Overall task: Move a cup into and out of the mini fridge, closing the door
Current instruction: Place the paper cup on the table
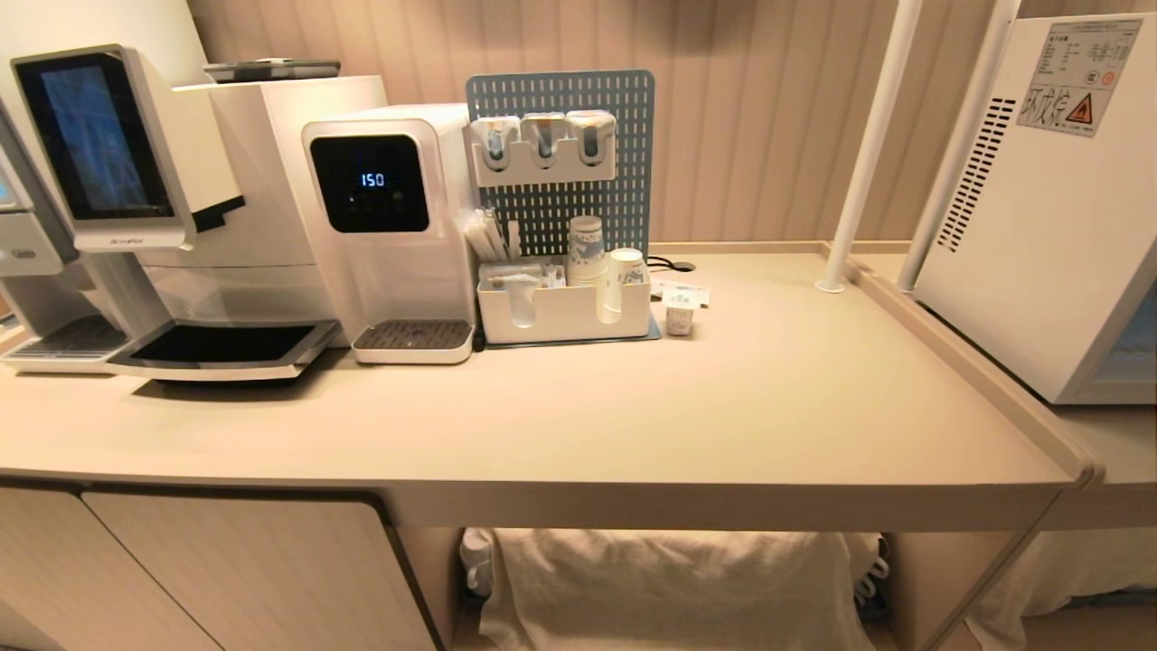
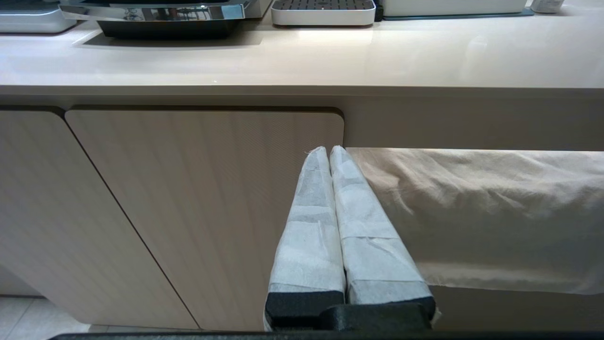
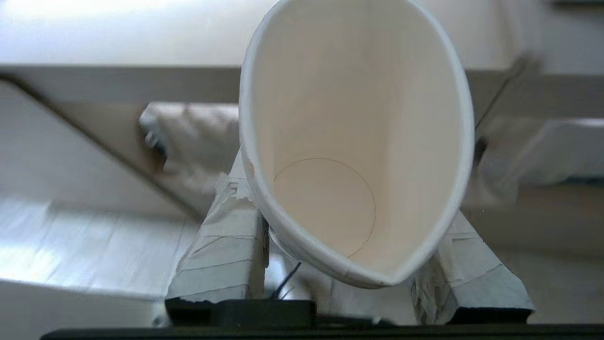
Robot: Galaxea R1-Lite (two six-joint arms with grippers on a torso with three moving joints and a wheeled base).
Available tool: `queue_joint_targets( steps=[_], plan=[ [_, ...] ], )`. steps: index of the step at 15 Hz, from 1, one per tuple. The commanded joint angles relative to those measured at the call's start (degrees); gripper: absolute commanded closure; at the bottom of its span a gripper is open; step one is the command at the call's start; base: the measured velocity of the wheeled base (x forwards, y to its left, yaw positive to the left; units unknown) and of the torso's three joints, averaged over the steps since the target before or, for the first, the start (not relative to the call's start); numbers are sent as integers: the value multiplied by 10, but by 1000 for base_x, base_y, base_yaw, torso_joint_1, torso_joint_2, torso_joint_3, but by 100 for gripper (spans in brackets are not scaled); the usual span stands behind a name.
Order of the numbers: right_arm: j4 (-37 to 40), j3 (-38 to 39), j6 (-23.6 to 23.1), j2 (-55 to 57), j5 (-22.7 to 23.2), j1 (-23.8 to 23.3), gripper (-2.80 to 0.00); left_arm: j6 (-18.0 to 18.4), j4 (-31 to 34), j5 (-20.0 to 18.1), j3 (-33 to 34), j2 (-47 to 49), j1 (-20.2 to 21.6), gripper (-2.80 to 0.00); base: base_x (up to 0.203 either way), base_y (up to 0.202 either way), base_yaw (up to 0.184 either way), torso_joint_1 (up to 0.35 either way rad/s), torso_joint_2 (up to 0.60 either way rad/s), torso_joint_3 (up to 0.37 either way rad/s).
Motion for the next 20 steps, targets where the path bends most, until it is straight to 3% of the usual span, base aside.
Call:
queue_joint_targets(
  steps=[1,4,6,8,10,12,13,18,20],
  plan=[
    [71,-99,14,193,33,11,0,0,0,0,0,0,1,0,0,0,0,0,0,0],
    [147,-229,61,383,98,47,0,0,0,0,0,0,1,0,0,0,0,0,0,0],
    [133,-287,84,492,119,68,0,0,-1,0,0,0,1,0,0,0,0,0,0,0],
    [-21,-307,93,567,120,78,0,0,0,0,0,0,0,0,0,0,0,0,0,0],
    [-163,-316,75,638,87,83,0,0,0,0,0,0,0,0,0,0,0,0,0,0],
    [-250,-320,-10,687,54,88,0,0,0,0,0,0,1,0,0,0,0,0,0,0],
    [-286,-318,-28,703,48,93,0,0,0,0,0,0,1,0,0,0,0,0,0,0],
    [-452,-298,-37,786,40,118,0,0,0,0,0,0,1,0,0,0,0,0,0,0],
    [-527,-284,-36,815,-5,134,0,0,-1,0,0,0,1,0,0,0,0,0,0,0]
  ],
)
